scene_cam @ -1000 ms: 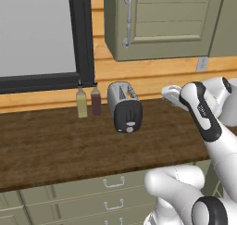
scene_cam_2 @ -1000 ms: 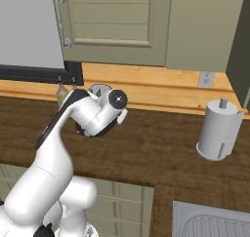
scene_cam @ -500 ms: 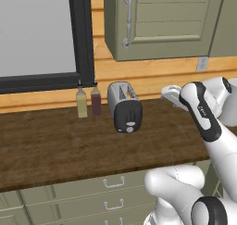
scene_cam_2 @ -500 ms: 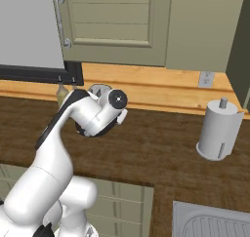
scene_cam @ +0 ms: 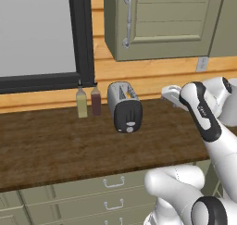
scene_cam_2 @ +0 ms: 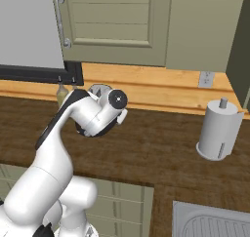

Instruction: Start the toaster. Once the lever pops up, take the bread to the plate on the dining counter.

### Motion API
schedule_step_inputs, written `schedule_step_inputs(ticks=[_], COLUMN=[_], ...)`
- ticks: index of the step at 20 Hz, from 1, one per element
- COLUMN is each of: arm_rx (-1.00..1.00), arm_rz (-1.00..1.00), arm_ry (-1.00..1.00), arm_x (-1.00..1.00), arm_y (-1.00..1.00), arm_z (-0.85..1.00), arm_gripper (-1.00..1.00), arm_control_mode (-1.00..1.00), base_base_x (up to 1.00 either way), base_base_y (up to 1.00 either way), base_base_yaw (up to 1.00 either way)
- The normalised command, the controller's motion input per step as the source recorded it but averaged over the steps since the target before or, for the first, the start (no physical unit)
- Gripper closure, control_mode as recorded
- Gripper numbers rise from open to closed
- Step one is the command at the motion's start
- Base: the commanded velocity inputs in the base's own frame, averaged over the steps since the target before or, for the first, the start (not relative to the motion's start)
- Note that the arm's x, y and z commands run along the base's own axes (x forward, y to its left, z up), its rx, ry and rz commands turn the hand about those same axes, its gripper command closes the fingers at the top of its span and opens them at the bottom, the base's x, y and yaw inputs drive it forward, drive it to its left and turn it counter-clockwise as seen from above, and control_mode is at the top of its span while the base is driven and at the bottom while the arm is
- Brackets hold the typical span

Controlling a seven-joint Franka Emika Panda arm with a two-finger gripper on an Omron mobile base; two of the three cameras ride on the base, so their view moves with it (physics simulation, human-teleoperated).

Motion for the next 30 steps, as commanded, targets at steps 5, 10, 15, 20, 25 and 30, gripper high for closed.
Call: schedule_step_inputs(ticks=[5, 10, 15, 20, 25, 30], arm_rx=[0.0, 0.0, 0.0, 0.0, 0.0, 0.0], arm_rz=[0.0, 0.0, 0.0, 0.0, 0.0, 0.0], arm_ry=[0.0, 0.0, 0.0, 0.0, 0.0, 0.0], arm_x=[0.0, 0.0, 0.0, 0.0, 0.0, 0.0], arm_y=[0.0, 0.0, 0.0, 0.0, 0.0, 0.0], arm_z=[0.0, 0.0, 0.0, 0.0, 0.0, 0.0], arm_gripper=[-1.0, -1.0, -1.0, -1.0, -1.0, -1.0], arm_control_mode=[-1.0, -1.0, -1.0, -1.0, -1.0, -1.0], base_base_x=[0.0, 0.0, 0.0, 0.0, 0.0, 0.0], base_base_y=[0.0, 0.0, 0.0, 0.0, 0.0, 0.0], base_base_yaw=[0.0, 0.0, 0.0, 0.0, 0.0, 0.0])
